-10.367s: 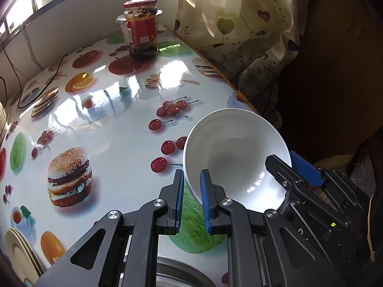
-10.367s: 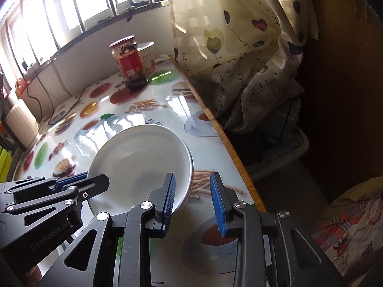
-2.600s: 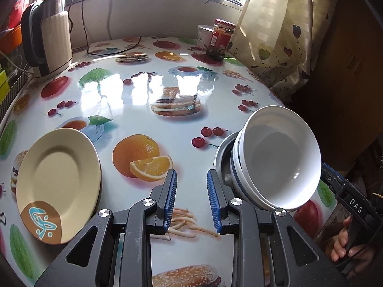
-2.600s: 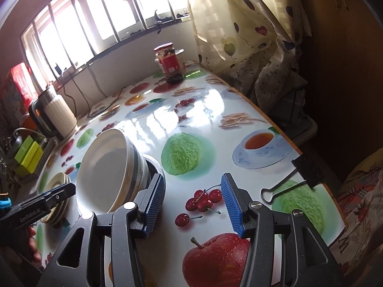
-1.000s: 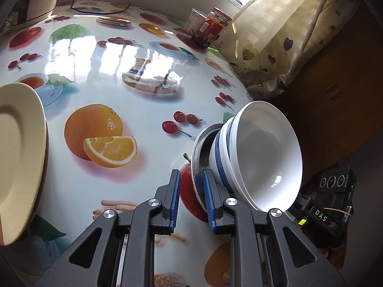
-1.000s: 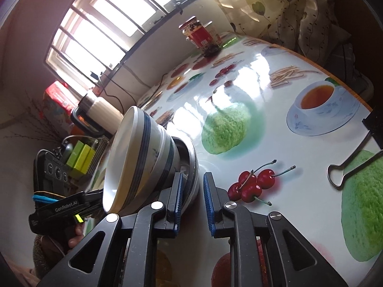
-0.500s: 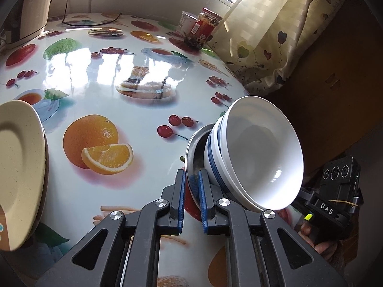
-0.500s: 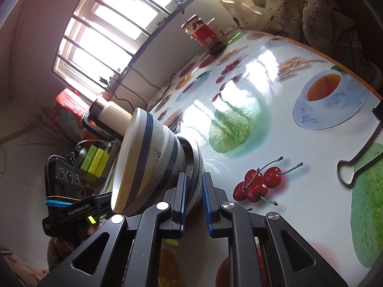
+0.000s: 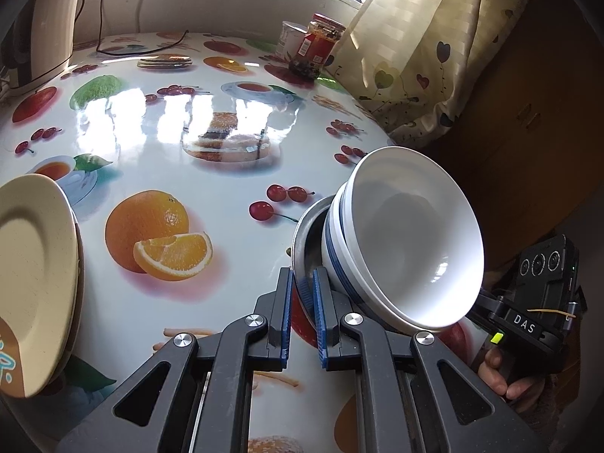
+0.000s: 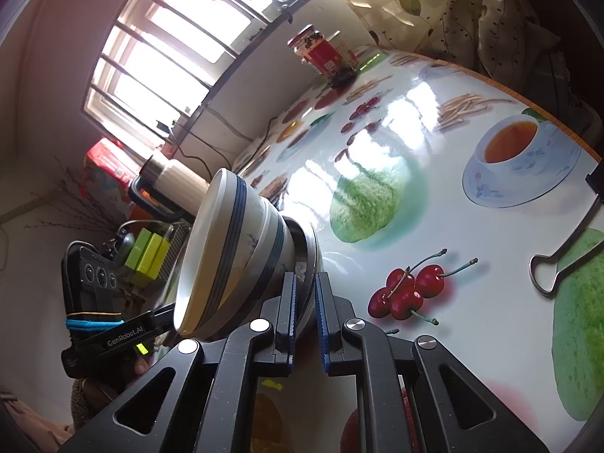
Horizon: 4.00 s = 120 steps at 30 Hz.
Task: Organize plates and bowls
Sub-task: 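Lift the steel bowl with both tools and carry it toward the beige plates, then lower the steel bowl onto the beige plate stack with both tools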
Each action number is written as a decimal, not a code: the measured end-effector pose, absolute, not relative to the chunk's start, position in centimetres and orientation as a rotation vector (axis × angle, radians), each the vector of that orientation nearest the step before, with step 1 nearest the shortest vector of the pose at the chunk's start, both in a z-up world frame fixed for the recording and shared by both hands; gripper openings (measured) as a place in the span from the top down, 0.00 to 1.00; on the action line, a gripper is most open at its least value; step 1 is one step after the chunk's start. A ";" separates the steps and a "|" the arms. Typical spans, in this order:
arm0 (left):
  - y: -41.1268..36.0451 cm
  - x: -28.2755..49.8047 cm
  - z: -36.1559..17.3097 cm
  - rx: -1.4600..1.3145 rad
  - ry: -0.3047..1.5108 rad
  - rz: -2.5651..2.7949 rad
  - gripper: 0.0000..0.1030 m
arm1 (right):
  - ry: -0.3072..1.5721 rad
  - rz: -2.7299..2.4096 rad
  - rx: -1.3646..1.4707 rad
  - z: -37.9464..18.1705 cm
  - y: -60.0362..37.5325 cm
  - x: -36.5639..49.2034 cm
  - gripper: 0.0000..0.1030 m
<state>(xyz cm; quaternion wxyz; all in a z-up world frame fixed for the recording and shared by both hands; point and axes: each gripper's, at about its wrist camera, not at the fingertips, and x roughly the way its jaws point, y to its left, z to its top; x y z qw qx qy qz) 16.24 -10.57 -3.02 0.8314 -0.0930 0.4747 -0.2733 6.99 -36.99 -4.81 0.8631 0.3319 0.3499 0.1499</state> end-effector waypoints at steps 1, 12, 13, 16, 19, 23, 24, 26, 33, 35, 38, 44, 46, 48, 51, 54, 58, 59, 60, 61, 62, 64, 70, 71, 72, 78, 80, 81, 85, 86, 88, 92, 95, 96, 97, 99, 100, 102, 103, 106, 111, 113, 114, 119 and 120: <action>-10.6 16.2 -3.0 -0.193 1.005 -0.578 0.89 | 0.734 0.314 0.697 -4.8 -37.0 7.0 0.90; -10.6 16.0 -2.8 -0.192 0.998 -0.574 0.89 | 0.738 0.312 0.705 -4.6 -36.8 6.9 0.90; -10.5 16.0 -2.8 -0.193 0.999 -0.573 0.89 | 0.739 0.312 0.703 -4.5 -36.8 6.9 0.90; -10.4 16.1 -3.0 -0.198 1.005 -0.573 0.89 | 0.737 0.315 0.704 -4.6 -36.8 6.9 0.90; -10.4 16.1 -3.0 -0.195 1.003 -0.571 0.89 | 0.736 0.315 0.698 -4.6 -36.8 7.1 0.90; -10.5 16.3 -3.0 -0.201 1.005 -0.574 0.89 | 0.738 0.310 0.683 -4.5 -36.6 7.1 0.90; -10.5 16.3 -3.0 -0.199 1.004 -0.573 0.89 | 0.738 0.311 0.686 -4.5 -36.5 7.1 0.90; -10.4 16.4 -3.1 -0.200 1.005 -0.573 0.89 | 0.738 0.308 0.688 -4.4 -36.5 7.1 0.90; -10.3 16.3 -3.0 -0.206 1.001 -0.570 0.90 | 0.740 0.311 0.700 -4.3 -36.5 7.2 0.90; -10.2 16.2 -3.0 -0.207 1.000 -0.569 0.90 | 0.743 0.309 0.698 -4.3 -36.5 7.3 0.90; -10.1 16.2 -2.8 -0.210 0.996 -0.566 0.90 | 0.741 0.314 0.696 -4.3 -36.5 7.4 0.90; -9.7 16.1 -2.5 -0.219 0.992 -0.558 0.90 | 0.740 0.321 0.698 -4.3 -36.5 7.6 0.90; -9.7 16.1 -2.4 -0.220 0.988 -0.555 0.90 | 0.738 0.323 0.696 -4.2 -36.4 7.7 0.90; -9.6 16.1 -2.3 -0.215 0.984 -0.552 0.90 | 0.738 0.326 0.694 -4.1 -36.3 7.8 0.90; -9.5 16.1 -2.5 -0.217 0.994 -0.545 0.90 | 0.739 0.329 0.695 -4.3 -36.2 7.9 0.90; -9.6 16.1 -2.7 -0.209 0.999 -0.539 0.90 | 0.753 0.325 0.694 -4.6 -36.1 8.0 0.90; -9.5 16.1 -2.7 -0.212 1.000 -0.538 0.90 | 0.755 0.325 0.702 -4.8 -36.1 8.1 0.90; -9.5 16.2 -2.6 -0.211 0.996 -0.539 0.90 | 0.756 0.325 0.698 -4.7 -36.1 8.1 0.90; -9.5 16.3 -2.5 -0.212 0.992 -0.540 0.90 | 0.757 0.325 0.696 -4.7 -36.0 8.1 0.90; -9.4 16.3 -2.5 -0.215 0.991 -0.540 0.90 | 0.755 0.326 0.696 -4.6 -36.0 8.1 0.90; -9.4 16.3 -2.4 -0.214 0.988 -0.540 0.90 | 0.753 0.327 0.696 -4.5 -36.0 8.1 0.90; -9.3 16.3 -2.3 -0.215 0.986 -0.537 0.90 | 0.750 0.328 0.693 -4.3 -36.0 8.2 0.90; -8.7 16.1 -1.7 -0.217 0.975 -0.526 0.90 | 0.750 0.337 0.681 -3.8 -35.5 8.5 0.90; -8.6 16.0 -1.6 -0.219 0.973 -0.523 0.90 | 0.750 0.339 0.680 -3.7 -35.4 8.5 0.90; -8.4 16.0 -1.4 -0.218 0.969 -0.521 0.90 | 0.751 0.342 0.677 -3.6 -35.3 8.6 0.90; -7.3 15.8 -0.6 -0.227 0.949 -0.500 0.90 | 0.748 0.365 0.663 -2.9 -34.4 9.1 0.90; -6.9 15.7 -0.4 -0.228 0.943 -0.494 0.90 | 0.749 0.373 0.660 -2.7 -34.0 9.3 0.90; -6.7 15.6 -0.3 -0.229 0.941 -0.491 0.90 | 0.749 0.376 0.657 -2.5 -33.8 9.4 0.90; -5.8 15.7 0.1 -0.237 0.936 -0.473 0.90 | 0.753 0.395 0.647 -2.2 -32.9 9.8 0.90; -5.5 15.7 0.1 -0.240 0.937 -0.469 0.90 | 0.754 0.400 0.646 -2.1 -32.7 10.0 0.90; -4.9 15.8 0.3 -0.244 0.934 -0.460 0.90 | 0.758 0.409 0.646 -2.0 -32.3 10.2 0.90; -3.7 15.7 0.6 -0.251 0.924 -0.443 0.90 | 0.763 0.427 0.638 -1.7 -31.2 10.6 0.90; -2.8 15.8 0.8 -0.257 0.920 -0.427 0.90 | 0.769 0.443 0.635 -1.5 -30.4 11.0 0.90; -2.6 15.8 0.8 -0.255 0.919 -0.421 0.90 | 0.771 0.447 0.631 -1.4 -30.0 11.1 0.90; -2.3 15.7 0.8 -0.256 0.917 -0.416 0.90 | 0.775 0.451 0.627 -1.4 -29.7 11.3 0.90; -1.7 15.7 1.0 -0.262 0.913 -0.405 0.90 | 0.779 0.461 0.625 -1.2 -29.1 11.6 0.90; -1.4 15.7 1.0 -0.266 0.912 -0.401 0.90 | 0.781 0.468 0.627 -1.2 -28.8 11.7 0.90; -0.7 15.6 1.2 -0.273 0.908 -0.389 0.90 | 0.786 0.478 0.621 -1.1 -28.2 12.0 0.90; -0.4 15.5 1.2 -0.273 0.904 -0.383 0.90 | 0.787 0.484 0.614 -1.0 -27.8 12.2 0.90; 0.6 15.3 1.5 -0.284 0.895 -0.364 0.90 | 0.791 0.505 0.604 -0.7 -26.9 12.7 0.90; 2.4 14.9 1.9 -0.297 0.882 -0.326 0.91 | 0.799 0.541 0.585 -0.3 -25.2 13.5 0.90; 3.1 14.9 1.9 -0.304 0.879 -0.311 0.91 | 0.806 0.556 0.578 -0.2 -24.5 13.8 0.90; 3.4 14.9 1.9 -0.306 0.878 -0.304 0.91 | 0.809 0.563 0.574 -0.2 -24.1 13.9 0.90; 4.9 14.7 2.0 -0.316 0.872 -0.271 0.91 | 0.826 0.593 0.560 -0.2 -22.4 14.6 0.90; 5.2 14.6 2.0 -0.320 0.870 -0.263 0.91 | 0.830 0.598 0.556 -0.2 -22.1 14.8 0.90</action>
